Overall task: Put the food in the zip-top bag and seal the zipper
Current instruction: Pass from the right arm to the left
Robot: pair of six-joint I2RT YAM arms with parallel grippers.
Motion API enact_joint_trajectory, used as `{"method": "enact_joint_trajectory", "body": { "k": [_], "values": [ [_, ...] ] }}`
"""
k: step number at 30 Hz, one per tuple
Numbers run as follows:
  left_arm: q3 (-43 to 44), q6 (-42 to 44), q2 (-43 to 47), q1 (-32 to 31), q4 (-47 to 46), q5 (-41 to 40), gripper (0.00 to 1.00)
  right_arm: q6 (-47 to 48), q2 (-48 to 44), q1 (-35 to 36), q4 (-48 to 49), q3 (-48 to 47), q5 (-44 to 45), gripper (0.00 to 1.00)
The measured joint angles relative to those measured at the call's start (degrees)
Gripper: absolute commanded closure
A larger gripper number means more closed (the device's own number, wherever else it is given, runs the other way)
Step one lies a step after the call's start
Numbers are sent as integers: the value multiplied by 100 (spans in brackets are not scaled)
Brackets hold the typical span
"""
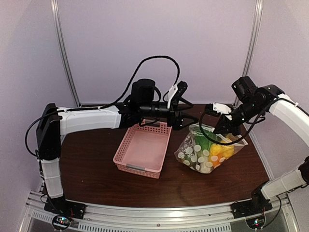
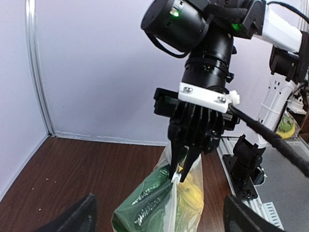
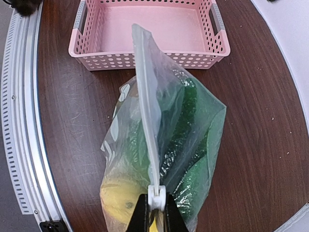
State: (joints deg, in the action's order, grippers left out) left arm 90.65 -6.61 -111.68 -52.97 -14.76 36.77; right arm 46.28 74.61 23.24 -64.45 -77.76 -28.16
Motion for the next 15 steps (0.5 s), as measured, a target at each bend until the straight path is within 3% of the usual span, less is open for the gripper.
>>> {"method": "enact_joint_trajectory", "body": {
  "k": [3,5,9,12,15],
  "values": [
    [389,-11,-378,-85,13,146,5,-17,9,151,-61,-57,61,100],
    [544,22,-638,-131,81,223,13,-42,42,216,-70,-98,87,100],
    [817,175,-1034,-254,509,339,40,-98,142,275,-81,-184,103,100],
    [984,350,-1147,-313,911,354,66,-131,160,278,-98,-199,109,100],
    [1128,538,-1154,-323,1233,345,74,-155,160,282,-138,-208,129,99]
  ]
}}
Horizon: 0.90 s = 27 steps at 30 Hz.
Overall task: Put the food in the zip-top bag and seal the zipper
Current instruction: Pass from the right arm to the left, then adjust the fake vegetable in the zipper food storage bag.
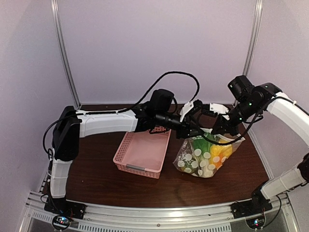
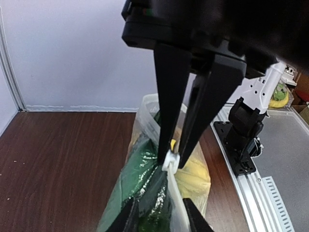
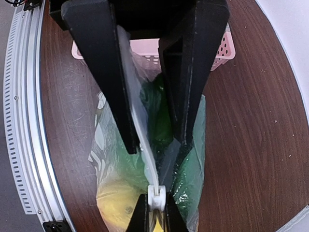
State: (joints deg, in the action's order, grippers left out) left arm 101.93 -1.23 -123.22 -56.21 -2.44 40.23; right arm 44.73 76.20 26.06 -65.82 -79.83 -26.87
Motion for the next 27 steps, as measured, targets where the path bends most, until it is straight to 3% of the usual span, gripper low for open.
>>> {"method": "enact_joint_trajectory", "body": {
  "k": [2,3,11,18,27],
  "values": [
    [79,81,0,0,160,7,95,0,0,17,2,-20,9,99],
    [94,111,0,0,214,9,100,-4,0,22,-2,-24,11,96],
    [28,205,0,28,289,42,100,-177,0,-70,-136,-271,-76,51],
    [-302,315,7,20,-114,105,100,-114,-367,-1126,-151,-245,-20,46],
    [-391,326,55,17,-225,142,100,-120,-544,-1172,-28,531,20,43]
  ]
}}
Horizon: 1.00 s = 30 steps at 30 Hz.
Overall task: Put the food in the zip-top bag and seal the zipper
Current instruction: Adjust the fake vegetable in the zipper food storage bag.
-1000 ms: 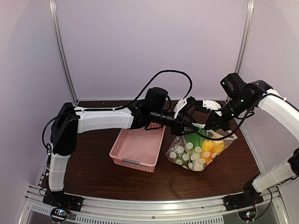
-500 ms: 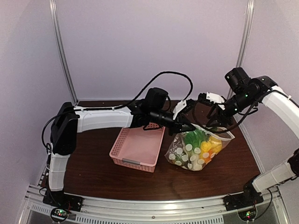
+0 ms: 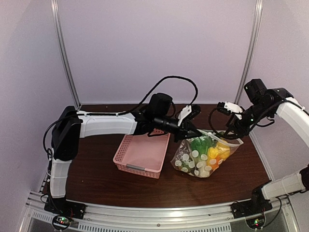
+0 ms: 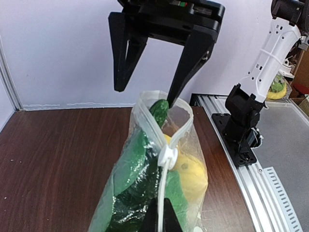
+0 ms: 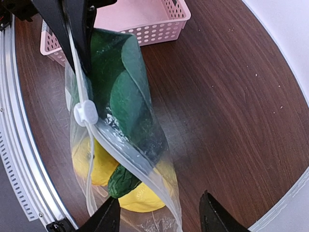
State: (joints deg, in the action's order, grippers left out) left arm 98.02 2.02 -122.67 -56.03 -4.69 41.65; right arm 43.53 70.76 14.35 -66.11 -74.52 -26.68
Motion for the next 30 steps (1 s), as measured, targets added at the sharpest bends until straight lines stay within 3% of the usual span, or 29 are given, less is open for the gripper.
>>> {"method": "enact_joint_trajectory", "body": {
  "k": [6,12,24,30],
  "values": [
    [-46,-39,48,0,-2,28,100,-144,-2,-2,94,-186,-378,44],
    [-107,-109,105,0,-15,83,100,-328,17,-2,310,-63,-592,67],
    [-142,-155,129,-2,-52,79,100,-284,-273,-4,275,570,109,58],
    [-179,-334,129,-2,-157,94,100,-592,-522,-4,256,90,184,73]
  ]
}}
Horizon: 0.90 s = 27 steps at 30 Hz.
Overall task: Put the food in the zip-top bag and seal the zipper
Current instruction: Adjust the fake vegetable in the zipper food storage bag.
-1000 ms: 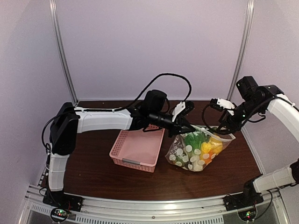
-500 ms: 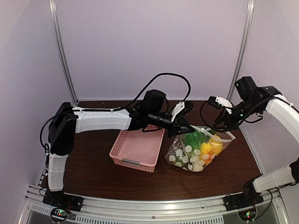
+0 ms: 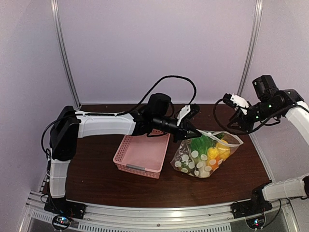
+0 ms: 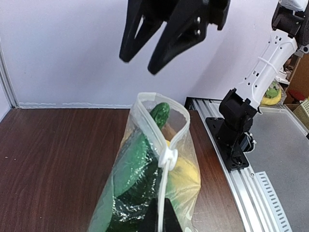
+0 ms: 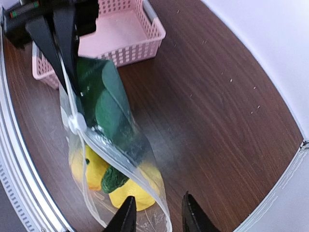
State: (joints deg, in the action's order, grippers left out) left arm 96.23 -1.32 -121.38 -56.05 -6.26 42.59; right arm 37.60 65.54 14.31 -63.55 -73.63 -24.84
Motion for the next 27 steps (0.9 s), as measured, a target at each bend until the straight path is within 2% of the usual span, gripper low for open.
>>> {"method": "enact_joint_trajectory", "body": {
  "k": [3,9,15,18,23,27],
  "values": [
    [-9,-114,0,0,-50,7,100,-186,-175,0,109,-264,-264,77],
    [-57,-330,0,0,-208,9,100,-339,-83,2,114,66,-844,69],
    [-81,-393,2,0,-273,7,100,-468,81,2,146,282,-994,71],
    [-98,-398,9,2,-271,7,100,-483,94,2,173,282,-1047,80],
    [-122,-396,44,0,-271,2,100,-498,162,4,192,365,-1117,80],
    [-142,-396,83,0,-269,-9,100,-492,151,7,208,457,-1108,86]
  ]
}}
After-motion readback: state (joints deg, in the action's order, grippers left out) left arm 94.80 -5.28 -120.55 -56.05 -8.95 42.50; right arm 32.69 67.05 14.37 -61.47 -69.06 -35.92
